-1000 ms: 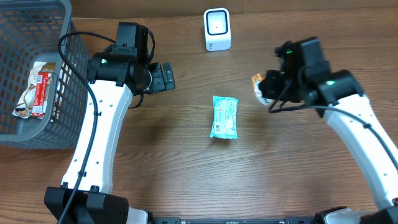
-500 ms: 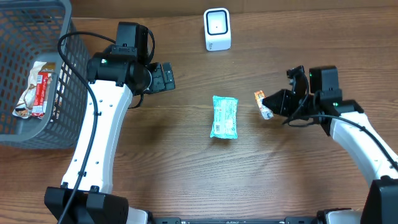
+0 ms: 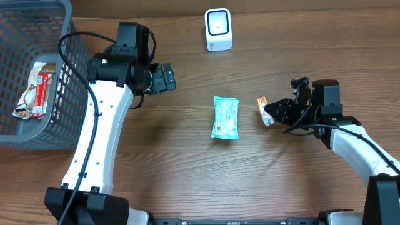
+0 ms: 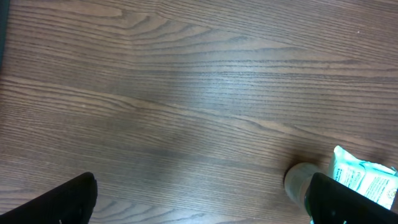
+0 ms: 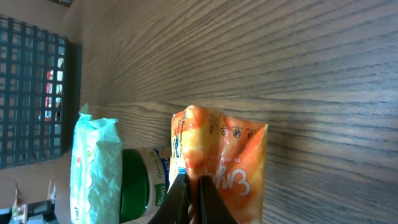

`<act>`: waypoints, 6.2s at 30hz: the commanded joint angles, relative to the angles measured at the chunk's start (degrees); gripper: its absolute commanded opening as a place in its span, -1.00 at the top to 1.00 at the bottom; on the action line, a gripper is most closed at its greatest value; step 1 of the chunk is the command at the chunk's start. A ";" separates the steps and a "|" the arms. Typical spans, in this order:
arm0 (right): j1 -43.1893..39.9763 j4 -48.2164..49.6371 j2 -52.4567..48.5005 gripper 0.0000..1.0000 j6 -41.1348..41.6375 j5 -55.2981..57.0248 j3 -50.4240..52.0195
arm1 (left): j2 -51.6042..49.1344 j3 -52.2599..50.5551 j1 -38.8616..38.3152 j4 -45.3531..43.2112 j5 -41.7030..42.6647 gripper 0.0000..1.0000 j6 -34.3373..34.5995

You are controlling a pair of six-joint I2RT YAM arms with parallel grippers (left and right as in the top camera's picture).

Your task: Scan the item barcode

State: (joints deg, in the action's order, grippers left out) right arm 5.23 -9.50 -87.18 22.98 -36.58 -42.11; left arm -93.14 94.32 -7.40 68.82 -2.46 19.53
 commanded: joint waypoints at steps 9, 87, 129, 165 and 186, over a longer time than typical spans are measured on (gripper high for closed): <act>-0.17 2.84 -3.56 0.93 2.78 0.87 0.59 | 0.24 0.66 -0.02 -0.07 -0.72 -1.00 0.20; 2.64 2.10 -4.33 0.66 2.32 3.06 0.02 | 0.24 0.66 -0.02 -0.07 -0.72 -1.00 0.20; 8.76 -4.22 -0.68 0.88 12.24 27.58 0.02 | 0.24 0.66 -0.02 -0.07 -0.72 -1.00 0.20; 12.02 -1.55 -4.37 0.76 10.05 21.55 0.00 | 0.24 0.66 -0.02 -0.07 -0.72 -1.00 0.20; 6.05 -9.25 -2.43 0.85 9.77 23.96 -0.26 | 0.24 0.66 -0.02 -0.07 -0.72 -1.00 0.20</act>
State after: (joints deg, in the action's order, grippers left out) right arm 12.91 -17.26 -91.24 32.82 -15.14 -41.82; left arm -93.14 94.32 -7.40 68.82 -2.44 19.53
